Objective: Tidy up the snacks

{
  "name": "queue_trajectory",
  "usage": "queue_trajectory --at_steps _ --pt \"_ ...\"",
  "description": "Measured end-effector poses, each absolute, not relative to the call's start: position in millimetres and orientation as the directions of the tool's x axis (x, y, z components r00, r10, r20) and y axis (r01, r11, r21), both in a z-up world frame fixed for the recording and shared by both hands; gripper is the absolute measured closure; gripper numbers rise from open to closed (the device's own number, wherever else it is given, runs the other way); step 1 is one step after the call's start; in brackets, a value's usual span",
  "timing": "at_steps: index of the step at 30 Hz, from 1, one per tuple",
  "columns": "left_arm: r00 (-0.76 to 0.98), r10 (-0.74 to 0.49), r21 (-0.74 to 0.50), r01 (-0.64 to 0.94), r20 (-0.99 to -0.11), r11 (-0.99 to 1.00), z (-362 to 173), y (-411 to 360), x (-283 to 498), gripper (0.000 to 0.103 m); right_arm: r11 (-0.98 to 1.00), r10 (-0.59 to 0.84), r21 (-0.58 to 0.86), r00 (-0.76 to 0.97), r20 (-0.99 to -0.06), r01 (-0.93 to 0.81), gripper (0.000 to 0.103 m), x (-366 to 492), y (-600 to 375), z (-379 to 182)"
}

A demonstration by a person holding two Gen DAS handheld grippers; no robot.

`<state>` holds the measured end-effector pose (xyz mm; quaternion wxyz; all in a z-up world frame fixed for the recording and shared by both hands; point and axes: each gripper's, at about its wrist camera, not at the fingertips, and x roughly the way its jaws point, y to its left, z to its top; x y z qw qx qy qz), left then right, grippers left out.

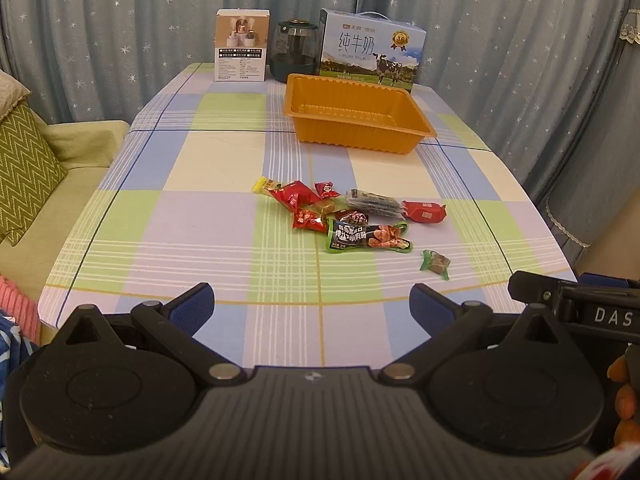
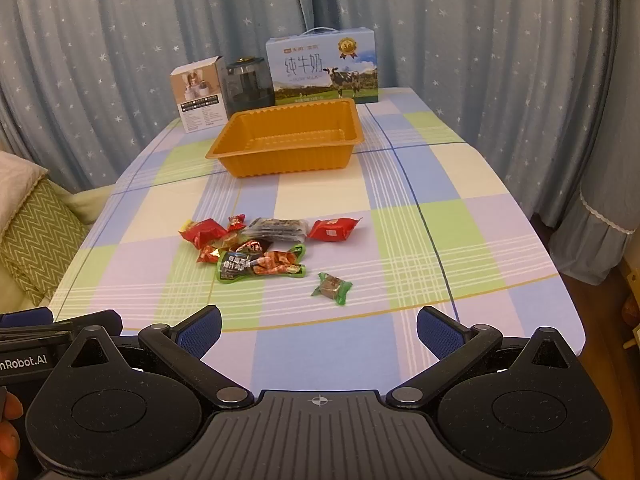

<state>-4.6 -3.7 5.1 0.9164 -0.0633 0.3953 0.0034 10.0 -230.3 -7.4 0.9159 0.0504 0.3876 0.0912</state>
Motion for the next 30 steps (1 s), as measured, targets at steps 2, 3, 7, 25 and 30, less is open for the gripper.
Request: queue_trajectory --at_steps 2,3,7,25,30 --pt "0.687 -0.044 -0.114 -0.057 -0.726 0.992 5 -4 -4 0.000 0.978 0.209 0.169 0.683 -0.700 -0.126 0.000 10 -231 -8" --pt "0.686 -0.044 -0.114 -0.057 -0.726 0.992 5 -5 -4 0.000 0.977 0.210 0.171 0.683 -0.699 -0.125 0.000 10 -231 -8" --pt "0.684 -0.046 -0.117 -0.058 -0.728 0.991 4 -5 -4 0.000 0.975 0.217 0.184 0.682 -0.699 -0.122 0.000 9 -233 -11" --pt "0.639 -0.102 -0.180 -0.057 -0.762 0.982 -31 4 25 0.000 0.972 0.230 0.194 0.667 -0.708 -0.129 0.000 35 -240 -50" --pt "0.627 -0.103 -0.159 -0.034 -0.772 0.987 -46 5 50 0.000 0.972 0.232 0.193 0.655 -0.719 -0.132 0.000 58 -245 -71"
